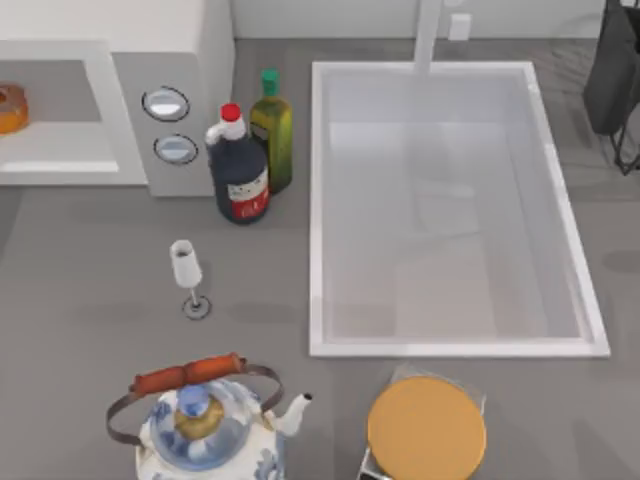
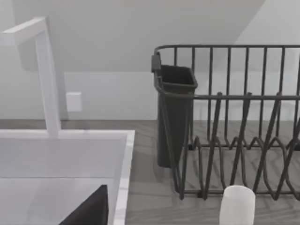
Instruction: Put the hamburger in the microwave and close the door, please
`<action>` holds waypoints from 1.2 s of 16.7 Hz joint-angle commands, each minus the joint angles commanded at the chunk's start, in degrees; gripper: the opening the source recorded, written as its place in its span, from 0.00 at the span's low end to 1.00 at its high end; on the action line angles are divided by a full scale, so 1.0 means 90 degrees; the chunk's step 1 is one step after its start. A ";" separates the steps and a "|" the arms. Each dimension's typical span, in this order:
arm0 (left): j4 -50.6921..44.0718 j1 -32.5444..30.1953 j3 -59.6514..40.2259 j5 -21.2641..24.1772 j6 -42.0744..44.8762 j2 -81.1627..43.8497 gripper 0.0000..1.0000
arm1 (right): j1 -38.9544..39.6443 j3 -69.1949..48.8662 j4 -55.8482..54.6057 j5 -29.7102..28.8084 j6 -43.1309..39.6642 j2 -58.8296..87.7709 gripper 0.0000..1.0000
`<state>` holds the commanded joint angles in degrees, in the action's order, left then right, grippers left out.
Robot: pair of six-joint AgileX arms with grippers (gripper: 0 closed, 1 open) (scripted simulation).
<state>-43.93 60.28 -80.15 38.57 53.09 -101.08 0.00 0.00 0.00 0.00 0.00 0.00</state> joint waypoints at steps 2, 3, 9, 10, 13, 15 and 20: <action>0.0000 0.0000 0.0000 0.0000 0.0000 0.0000 0.00 | 0.0000 0.0000 0.0000 0.0000 0.0000 0.0000 1.00; 0.0000 0.0000 0.0000 0.0000 0.0000 0.0000 0.00 | 0.0000 0.0000 0.0000 0.0000 0.0000 0.0000 1.00; 0.0561 -0.0043 0.0194 0.0036 0.0017 -0.0273 0.00 | 0.0000 0.0000 0.0000 0.0000 0.0000 0.0000 1.00; 0.0772 -0.0056 0.0305 0.0048 0.0023 -0.0380 0.00 | 0.0000 0.0000 0.0000 0.0000 0.0000 0.0000 1.00; 0.1518 -0.0069 0.0810 0.0039 0.0028 -0.0662 0.00 | 0.0000 0.0000 0.0000 0.0000 0.0000 0.0000 1.00; 0.1982 -0.0050 0.1207 0.0016 0.0021 -0.0753 0.00 | 0.0000 0.0000 0.0000 0.0000 0.0000 0.0000 1.00; 0.2432 0.0017 0.1690 0.0015 0.0031 -0.0761 0.00 | 0.0000 0.0000 0.0000 0.0000 0.0000 0.0000 1.00</action>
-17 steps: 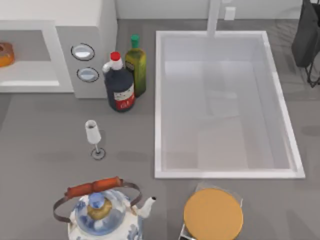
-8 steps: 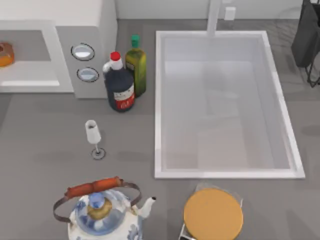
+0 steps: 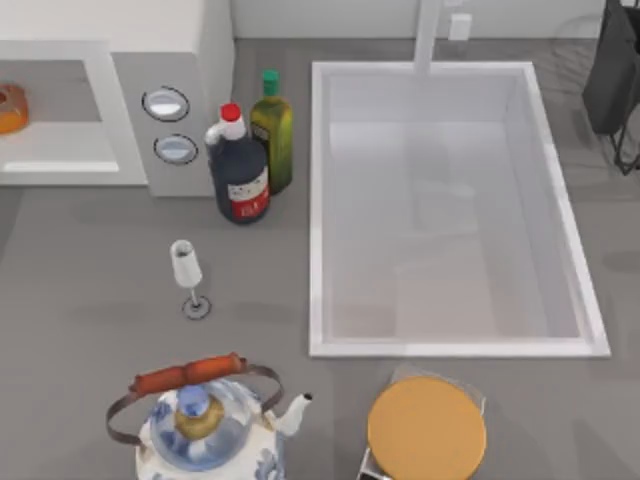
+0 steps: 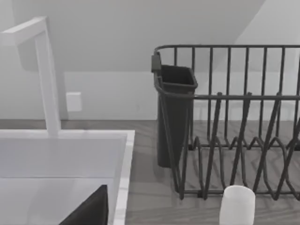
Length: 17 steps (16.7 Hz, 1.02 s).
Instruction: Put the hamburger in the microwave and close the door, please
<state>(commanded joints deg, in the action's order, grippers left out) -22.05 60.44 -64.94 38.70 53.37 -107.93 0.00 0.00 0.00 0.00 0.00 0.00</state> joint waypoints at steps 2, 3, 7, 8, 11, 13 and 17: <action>-0.0020 -0.0023 -0.0008 0.0004 -0.0003 0.0017 0.00 | 0.0000 0.0000 0.0000 0.0000 0.0000 0.0000 1.00; -0.0018 -0.0027 -0.0007 0.0002 -0.0008 0.0028 0.00 | 0.0000 0.0000 0.0000 0.0000 0.0000 0.0000 1.00; 0.0041 -0.0109 0.0158 -0.0070 -0.0189 0.0510 0.00 | 0.0000 0.0000 0.0000 0.0000 0.0000 0.0000 1.00; 0.0063 -0.0144 0.0270 -0.0092 -0.0253 0.0705 0.00 | 0.0000 0.0000 0.0000 0.0000 0.0000 0.0000 1.00; 0.0174 -0.0312 0.0808 -0.0157 -0.0469 0.1353 0.00 | 0.0000 0.0000 0.0000 0.0000 0.0000 0.0000 1.00; 0.0311 -0.0489 0.1260 -0.0208 -0.0641 0.1744 0.00 | 0.0000 0.0000 0.0000 0.0000 0.0000 0.0000 1.00; 0.0808 -0.0927 0.2107 -0.0380 -0.1010 0.2076 0.00 | 0.0000 0.0000 0.0000 0.0000 0.0000 0.0000 1.00</action>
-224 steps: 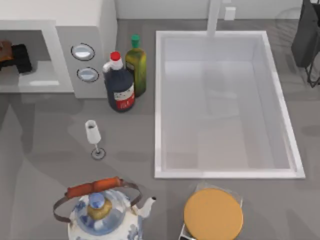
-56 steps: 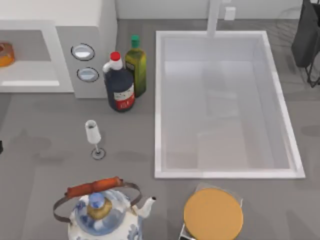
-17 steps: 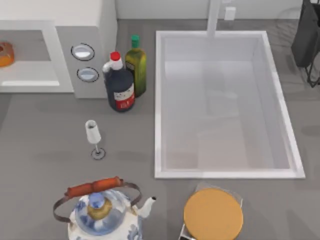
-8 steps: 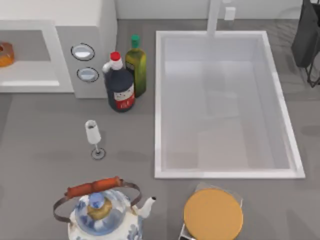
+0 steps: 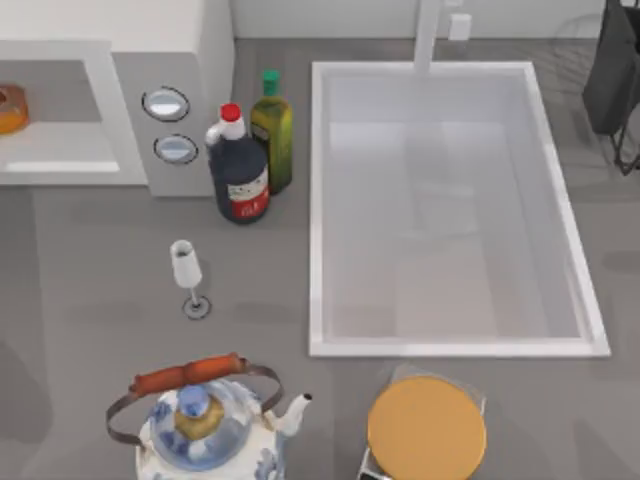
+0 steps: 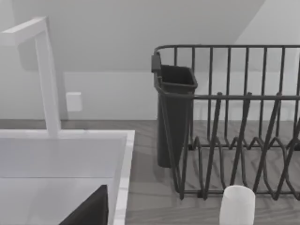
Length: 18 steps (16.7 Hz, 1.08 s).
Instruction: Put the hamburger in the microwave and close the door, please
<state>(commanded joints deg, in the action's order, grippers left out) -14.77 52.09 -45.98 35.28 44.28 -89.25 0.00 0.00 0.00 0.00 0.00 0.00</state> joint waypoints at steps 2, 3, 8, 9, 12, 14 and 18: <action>0.0261 -0.0147 0.0259 -0.0107 -0.0148 -0.0041 0.00 | 0.0000 0.0000 0.0000 0.0000 0.0000 0.0000 1.00; 0.0346 -0.0180 0.0326 -0.0143 -0.0192 -0.0069 0.00 | 0.0000 0.0000 0.0000 0.0000 0.0000 0.0000 1.00; 0.0358 -0.0159 0.0344 -0.0138 -0.0209 -0.0038 0.00 | 0.0000 0.0000 0.0000 0.0000 0.0000 0.0000 1.00; 0.0379 -0.0208 0.0369 -0.0172 -0.0254 0.0042 0.00 | 0.0000 0.0000 0.0000 0.0000 0.0000 0.0000 1.00; 0.0515 -0.0572 0.0597 -0.0400 -0.0578 0.0543 0.00 | 0.0000 0.0000 0.0000 0.0000 0.0000 0.0000 1.00; 0.0645 -0.0945 0.0870 -0.0613 -0.0910 0.0961 0.00 | 0.0000 0.0000 0.0000 0.0000 0.0000 0.0000 1.00; 0.0896 -0.1722 0.1605 -0.1045 -0.1632 0.1658 0.00 | 0.0000 0.0000 0.0000 0.0000 0.0000 0.0000 1.00</action>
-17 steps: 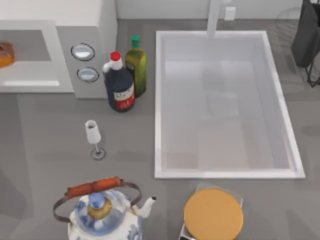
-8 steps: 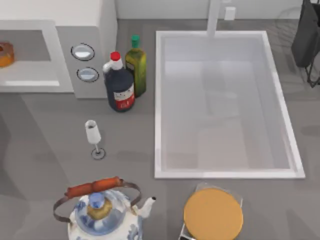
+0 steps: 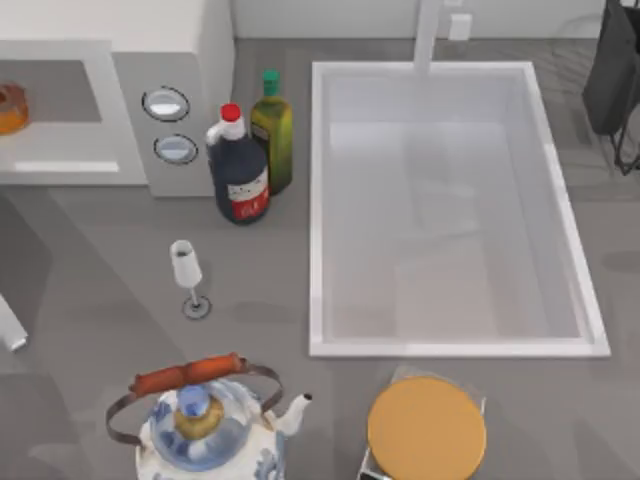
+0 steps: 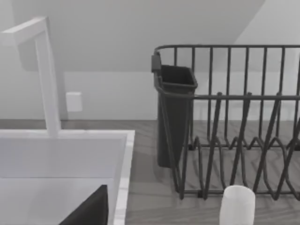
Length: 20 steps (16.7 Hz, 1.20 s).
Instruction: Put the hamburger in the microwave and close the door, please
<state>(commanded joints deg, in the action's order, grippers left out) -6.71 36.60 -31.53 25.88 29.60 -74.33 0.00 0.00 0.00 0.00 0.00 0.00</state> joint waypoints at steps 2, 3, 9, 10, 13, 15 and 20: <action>0.0081 -0.0258 0.0334 -0.0163 -0.0264 0.0206 0.00 | 0.0000 0.0000 0.0000 0.0000 0.0000 0.0000 1.00; 0.0105 -0.0334 0.0447 -0.0215 -0.0347 0.0267 0.00 | 0.0000 0.0000 0.0000 0.0000 0.0000 0.0000 1.00; 0.0108 -0.0362 0.0501 -0.0237 -0.0402 0.0277 0.00 | 0.0000 0.0000 0.0000 0.0000 0.0000 0.0000 1.00; 0.0112 -0.0444 0.0532 -0.0318 -0.0484 0.0322 0.00 | 0.0000 0.0000 0.0000 0.0000 0.0000 0.0000 1.00; 0.0135 -0.1006 0.0699 -0.0782 -0.0989 0.0589 0.00 | 0.0000 0.0000 0.0000 0.0000 0.0000 0.0000 1.00; 0.0152 -0.1586 0.0819 -0.1115 -0.1377 0.0780 0.00 | 0.0000 0.0000 0.0000 0.0000 0.0000 0.0000 1.00; 0.0194 -0.3171 0.1119 -0.2033 -0.2443 0.1286 0.00 | 0.0000 0.0000 0.0000 0.0000 0.0000 0.0000 1.00</action>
<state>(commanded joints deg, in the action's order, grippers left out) -4.97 8.06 -21.46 7.58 7.61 -62.75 0.00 0.00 0.00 0.00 0.00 0.00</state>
